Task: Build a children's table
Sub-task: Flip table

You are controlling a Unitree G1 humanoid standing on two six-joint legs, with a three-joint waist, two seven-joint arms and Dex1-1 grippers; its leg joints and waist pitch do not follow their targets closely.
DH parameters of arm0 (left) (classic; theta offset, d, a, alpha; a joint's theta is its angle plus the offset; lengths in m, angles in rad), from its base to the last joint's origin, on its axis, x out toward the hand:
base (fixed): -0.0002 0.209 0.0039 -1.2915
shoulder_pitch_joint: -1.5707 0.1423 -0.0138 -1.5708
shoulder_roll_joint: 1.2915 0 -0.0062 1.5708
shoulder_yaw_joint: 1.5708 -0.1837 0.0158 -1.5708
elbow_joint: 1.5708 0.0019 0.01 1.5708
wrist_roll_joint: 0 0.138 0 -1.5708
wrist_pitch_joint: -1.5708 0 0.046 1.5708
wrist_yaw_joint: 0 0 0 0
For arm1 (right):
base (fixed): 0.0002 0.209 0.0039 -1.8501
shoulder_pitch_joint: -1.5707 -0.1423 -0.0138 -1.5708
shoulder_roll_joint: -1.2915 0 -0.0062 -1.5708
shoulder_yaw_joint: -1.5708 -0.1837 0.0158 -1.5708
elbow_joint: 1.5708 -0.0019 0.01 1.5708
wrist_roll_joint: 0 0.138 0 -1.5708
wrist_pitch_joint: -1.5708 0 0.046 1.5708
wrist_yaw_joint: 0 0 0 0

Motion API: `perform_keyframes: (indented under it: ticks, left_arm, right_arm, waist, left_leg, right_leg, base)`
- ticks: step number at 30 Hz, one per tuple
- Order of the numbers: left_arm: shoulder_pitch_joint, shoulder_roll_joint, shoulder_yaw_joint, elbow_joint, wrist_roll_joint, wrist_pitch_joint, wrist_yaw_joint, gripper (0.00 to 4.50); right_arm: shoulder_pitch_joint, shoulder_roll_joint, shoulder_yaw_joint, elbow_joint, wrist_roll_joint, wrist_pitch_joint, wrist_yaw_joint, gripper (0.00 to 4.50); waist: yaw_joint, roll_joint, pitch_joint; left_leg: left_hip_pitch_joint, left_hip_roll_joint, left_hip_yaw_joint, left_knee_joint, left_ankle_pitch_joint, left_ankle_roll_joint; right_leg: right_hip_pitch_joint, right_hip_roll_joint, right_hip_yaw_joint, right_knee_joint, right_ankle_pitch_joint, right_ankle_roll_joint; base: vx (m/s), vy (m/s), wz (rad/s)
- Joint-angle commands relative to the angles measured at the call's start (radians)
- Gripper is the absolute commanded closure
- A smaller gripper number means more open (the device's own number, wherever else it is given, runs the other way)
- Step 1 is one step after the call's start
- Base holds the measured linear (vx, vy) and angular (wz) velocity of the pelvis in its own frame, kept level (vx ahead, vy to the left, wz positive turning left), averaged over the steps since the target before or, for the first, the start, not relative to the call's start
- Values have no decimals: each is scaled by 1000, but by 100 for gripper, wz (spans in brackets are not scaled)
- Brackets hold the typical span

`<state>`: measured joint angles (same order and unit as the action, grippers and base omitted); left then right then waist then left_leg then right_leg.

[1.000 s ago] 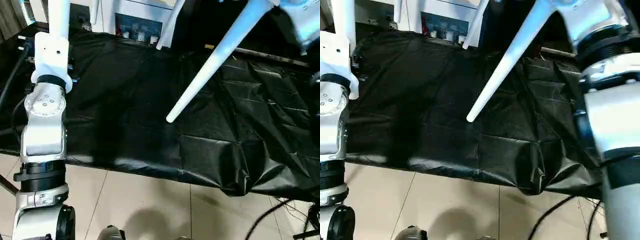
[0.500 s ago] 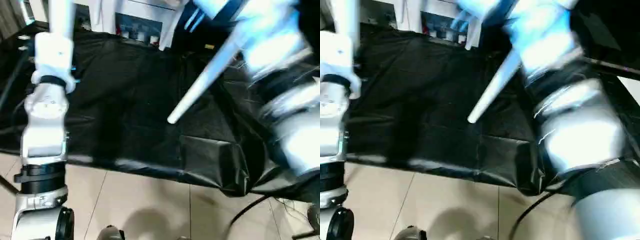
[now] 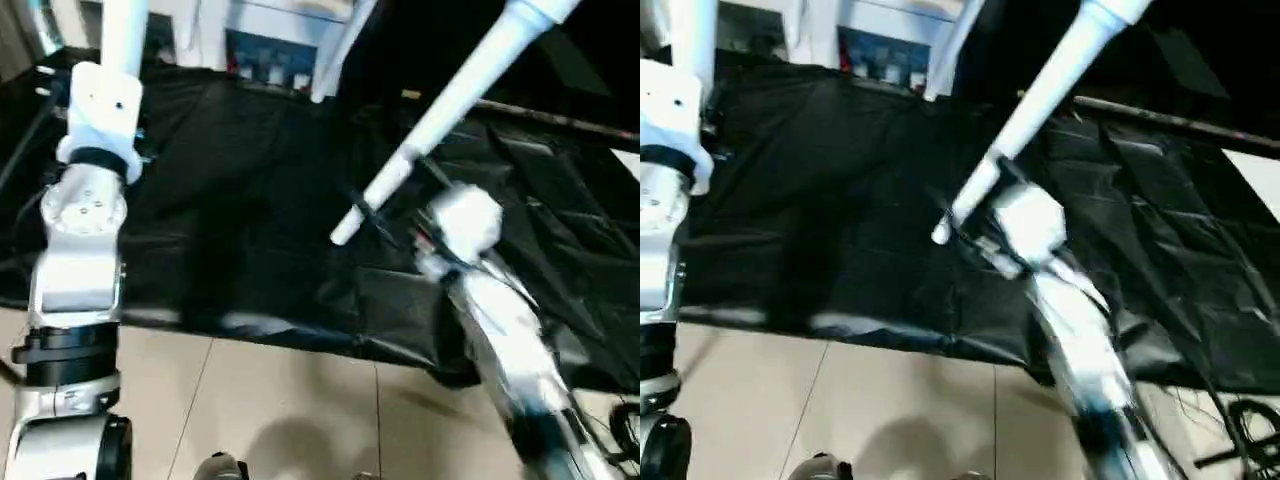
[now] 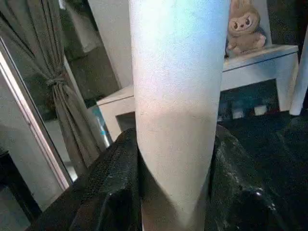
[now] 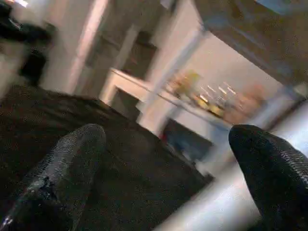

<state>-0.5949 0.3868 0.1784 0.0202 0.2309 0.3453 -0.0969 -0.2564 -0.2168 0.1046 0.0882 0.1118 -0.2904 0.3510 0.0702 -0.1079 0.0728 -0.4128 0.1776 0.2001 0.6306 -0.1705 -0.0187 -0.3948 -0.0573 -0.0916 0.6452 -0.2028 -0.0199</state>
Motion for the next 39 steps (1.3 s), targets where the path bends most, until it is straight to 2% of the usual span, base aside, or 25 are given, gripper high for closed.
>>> perform_keyframes:
  ticks: [1,2,3,6,7,8,10,11,12,13,14,15,16,17,18,20,22,23,25,28,29,30,35,36,39]
  left_arm:
    - [-8,6,-25,-3,8,-23,-5,289]
    - [-6,4,-29,0,7,-25,-3,289]
    - [-6,4,-29,0,7,-25,-3,289]
    - [4,1,-39,-5,5,-26,-2,289]
    - [5,1,-39,-6,5,-25,-2,289]
    - [13,-3,-43,-12,4,-24,0,289]
    - [16,-4,-45,-12,4,-24,-1,289]
    - [18,-4,-45,-16,4,-22,-1,289]
    - [24,-6,-46,-23,3,-17,-1,289]
    - [29,-5,-46,-29,4,-14,-1,289]
    - [29,-5,-46,-29,4,-14,-1,289]
    - [38,-2,-44,-33,3,-10,-3,289]
    - [40,-1,-44,-34,3,-9,-3,289]
    - [43,1,-44,-35,3,-7,-4,289]
    - [47,4,-45,-39,4,-4,-5,289]
    - [49,6,-46,-41,5,-3,-6,289]
    - [58,10,-47,-52,5,4,-8,289]
    - [67,12,-47,-64,5,12,-9,289]
    - [72,14,-46,-71,6,16,-11,289]
    - [76,16,-45,-76,6,19,-12,289]
    - [77,16,-45,-77,6,20,-12,289]
    - [81,16,-46,-84,6,24,-11,289]
    - [99,19,-43,-104,-1,33,-9,289]
    - [102,20,-42,-107,-1,34,-9,289]
    - [110,22,-39,-110,-2,35,-8,289]
  right_arm:
    - [17,-16,-23,-49,-11,66,-52,0]
    - [25,-4,-42,-68,-23,172,-135,0]
    - [25,-4,-42,-68,-23,172,-135,0]
    - [-13,29,-84,-58,-13,312,-201,0]
    - [-18,31,-86,-53,-9,320,-202,0]
    - [-81,51,-109,12,38,386,-198,0]
    - [-112,54,-112,53,52,403,-189,0]
    - [-126,54,-111,69,57,415,-186,0]
    - [-179,54,-121,141,66,413,-192,0]
    - [-217,55,-127,191,74,416,-191,0]
    - [-217,55,-127,191,74,416,-191,0]
    - [-310,58,-142,317,82,394,-172,0]
    - [-338,61,-149,354,85,390,-163,0]
    - [-371,61,-156,397,75,383,-161,0]
    - [-410,59,-162,454,65,375,-161,0]
    - [-436,57,-166,494,57,368,-161,0]
    - [-511,52,-173,610,56,345,-162,0]
    - [-564,56,-186,695,79,326,-139,17]
    - [-592,64,-201,739,112,317,-89,34]
    - [-612,72,-211,786,132,319,-24,60]
    - [-614,72,-212,790,133,318,-18,71]
    - [-620,75,-211,823,137,310,35,78]
    - [-652,78,-240,905,166,276,105,122]
    - [-654,77,-242,906,166,271,110,128]
    - [-655,77,-243,900,171,267,131,159]
  waist:
    - [-10,37,-69]
    - [-16,38,-64]
    - [-18,37,-64]
    - [-23,36,-63]
    - [-25,32,-63]
    - [-27,31,-65]
    - [-34,36,-66]
    - [-35,30,-66]
    - [-30,31,-65]
    - [-35,30,-67]
    - [-36,30,-69]
    - [-30,32,-71]
    - [-36,31,-71]
    - [-33,33,-72]
    - [-32,26,-71]
    - [-25,30,-74]
    - [-21,24,-75]
    - [-21,21,-78]
    - [-17,21,-74]
    - [-16,20,-76]
    - [-14,23,-76]
    - [-13,18,-77]
    - [-13,14,-75]
    - [-14,15,-74]
    - [-14,14,-73]
  left_leg:
    - [49,75,-58,-100,-402,-101]
    - [49,73,-61,-103,-426,-104]
    - [51,72,-62,-103,-439,-106]
    - [58,70,-65,-97,-475,-114]
    - [58,70,-66,-98,-477,-113]
    - [57,70,-67,-97,-471,-112]
    - [56,70,-68,-94,-462,-114]
    - [57,70,-65,-95,-456,-113]
    - [63,70,-62,-93,-449,-112]
    - [60,70,-62,-93,-440,-116]
    - [56,69,-62,-93,-429,-116]
    - [62,70,-57,-90,-420,-117]
    - [56,68,-58,-90,-416,-116]
    - [58,68,-55,-88,-408,-115]
    - [58,69,-52,-89,-389,-112]
    - [56,69,-50,-89,-356,-110]
    - [55,70,-49,-89,-333,-110]
    - [51,69,-47,-86,-324,-106]
    - [54,69,-43,-83,-329,-97]
    - [51,72,-46,-87,-311,-94]
    - [52,73,-46,-88,-312,-92]
    - [50,74,-46,-87,-308,-90]
    - [51,75,-44,-87,-315,-88]
    - [48,75,-46,-88,-314,-89]
    - [51,75,-46,-88,-325,-90]
  right_leg:
    - [26,-104,72,-98,-281,-99]
    - [24,-102,71,-104,-331,-93]
    - [22,-102,70,-106,-351,-91]
    - [14,-107,72,-115,-412,-80]
    - [14,-106,71,-115,-417,-80]
    - [15,-107,70,-113,-412,-82]
    - [15,-108,68,-110,-394,-88]
    - [13,-106,69,-111,-383,-88]
    - [6,-106,71,-110,-367,-92]
    - [10,-106,70,-105,-343,-105]
    - [14,-105,68,-101,-329,-108]
    - [8,-107,70,-101,-307,-114]
    - [15,-105,68,-99,-302,-124]
    - [12,-106,69,-99,-292,-123]
    - [10,-103,71,-97,-268,-127]
    - [15,-103,70,-91,-238,-130]
    - [18,-104,69,-85,-213,-137]
    - [22,-106,69,-83,-208,-145]
    - [16,-107,71,-88,-226,-143]
    - [21,-105,69,-82,-207,-140]
    - [20,-105,69,-84,-204,-142]
    - [23,-108,69,-82,-203,-149]
    - [20,-110,69,-86,-231,-158]
    - [22,-110,68,-86,-241,-158]
    - [17,-109,69,-89,-269,-152]
  base:
    - [0,0,0]
    - [0,0,0]
    - [0,0,0]
    - [0,0,0]
    - [0,0,0]
    - [0,0,0]
    - [0,0,0]
    - [0,0,0]
    - [0,0,0]
    - [0,0,0]
    - [0,0,0]
    - [0,0,0]
    - [0,0,0]
    - [0,0,0]
    - [0,0,0]
    - [0,0,0]
    - [0,0,0]
    - [0,0,0]
    - [0,0,0]
    - [0,0,0]
    - [0,0,0]
    - [0,0,0]
    - [0,0,0]
    - [0,0,0]
    - [0,0,0]
